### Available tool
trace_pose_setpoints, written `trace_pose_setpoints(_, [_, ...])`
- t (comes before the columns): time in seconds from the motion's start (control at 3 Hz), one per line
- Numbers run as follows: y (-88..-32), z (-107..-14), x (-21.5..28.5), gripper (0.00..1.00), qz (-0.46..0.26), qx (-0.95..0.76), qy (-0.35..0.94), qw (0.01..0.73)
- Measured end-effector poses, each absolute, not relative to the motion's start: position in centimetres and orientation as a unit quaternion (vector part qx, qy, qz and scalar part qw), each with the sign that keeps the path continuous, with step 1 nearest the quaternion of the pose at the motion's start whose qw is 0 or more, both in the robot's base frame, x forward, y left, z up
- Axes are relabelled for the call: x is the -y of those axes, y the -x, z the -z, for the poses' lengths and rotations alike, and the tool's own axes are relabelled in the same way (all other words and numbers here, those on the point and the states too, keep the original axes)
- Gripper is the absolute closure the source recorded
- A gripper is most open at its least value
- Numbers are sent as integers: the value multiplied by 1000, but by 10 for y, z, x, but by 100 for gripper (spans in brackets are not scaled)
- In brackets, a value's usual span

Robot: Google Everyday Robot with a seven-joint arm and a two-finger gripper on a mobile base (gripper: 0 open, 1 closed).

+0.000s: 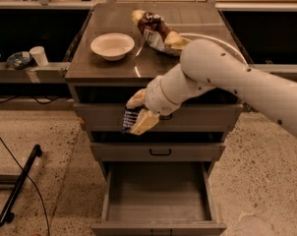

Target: Place rxbar blueberry into bottom drawer

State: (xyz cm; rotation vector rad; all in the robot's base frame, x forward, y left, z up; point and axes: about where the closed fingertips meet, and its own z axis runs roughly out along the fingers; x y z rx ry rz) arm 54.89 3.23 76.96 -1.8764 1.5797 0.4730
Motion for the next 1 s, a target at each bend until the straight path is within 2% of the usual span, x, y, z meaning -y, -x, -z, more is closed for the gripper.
trace_pose_setpoints(0.33, [-538,-678,1,100,-257,-610,641,387])
trace_pose_setpoints(0.67, [-519,-587,58,100,-288,-647,579,404])
trace_pose_setpoints(1.0, [-519,-587,60,100,-286,-647,580,404])
